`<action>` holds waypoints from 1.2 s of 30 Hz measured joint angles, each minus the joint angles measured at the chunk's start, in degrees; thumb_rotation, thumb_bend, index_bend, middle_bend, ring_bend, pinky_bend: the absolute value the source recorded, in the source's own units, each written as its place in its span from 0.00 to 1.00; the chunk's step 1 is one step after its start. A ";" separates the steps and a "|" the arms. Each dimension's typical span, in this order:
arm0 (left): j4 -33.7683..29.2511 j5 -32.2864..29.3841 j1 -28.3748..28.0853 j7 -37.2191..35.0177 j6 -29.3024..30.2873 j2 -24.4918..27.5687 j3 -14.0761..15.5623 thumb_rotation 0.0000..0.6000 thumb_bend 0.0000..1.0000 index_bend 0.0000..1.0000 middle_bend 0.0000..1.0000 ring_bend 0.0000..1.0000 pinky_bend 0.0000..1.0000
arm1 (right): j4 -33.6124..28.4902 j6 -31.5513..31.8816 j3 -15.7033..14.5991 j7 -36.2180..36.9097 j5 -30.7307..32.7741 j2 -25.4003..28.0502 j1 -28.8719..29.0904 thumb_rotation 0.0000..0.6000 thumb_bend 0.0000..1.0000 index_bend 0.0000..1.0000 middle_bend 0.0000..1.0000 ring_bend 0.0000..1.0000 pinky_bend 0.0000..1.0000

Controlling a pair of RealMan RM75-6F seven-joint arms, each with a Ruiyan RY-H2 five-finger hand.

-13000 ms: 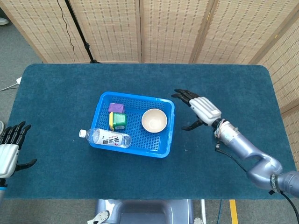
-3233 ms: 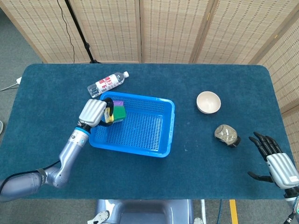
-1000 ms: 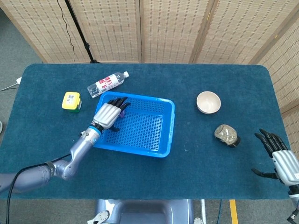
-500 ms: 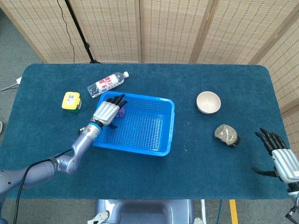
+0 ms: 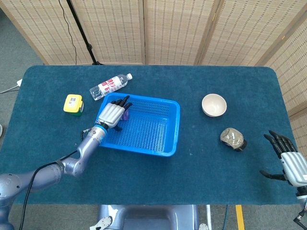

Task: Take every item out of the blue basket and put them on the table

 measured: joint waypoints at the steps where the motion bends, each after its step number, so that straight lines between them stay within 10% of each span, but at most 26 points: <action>1: -0.73 0.72 0.28 -0.38 0.69 0.45 0.01 1.00 0.07 0.15 0.11 0.12 0.23 | 0.02 0.06 -0.01 0.09 -0.07 0.01 -0.01 1.00 0.00 0.00 0.02 0.00 0.05; 19: -7.50 10.36 3.78 -5.03 8.25 5.65 1.43 1.00 0.07 0.20 0.18 0.17 0.23 | 0.04 0.39 -0.17 0.58 -0.79 0.22 -0.08 1.00 0.00 0.00 0.02 0.00 0.05; 36: 1.15 7.85 1.78 -2.09 3.76 0.56 1.76 1.00 0.07 0.26 0.23 0.21 0.23 | 0.30 -0.87 -0.14 -0.16 -0.29 -0.21 0.28 1.00 0.00 0.00 0.02 0.01 0.05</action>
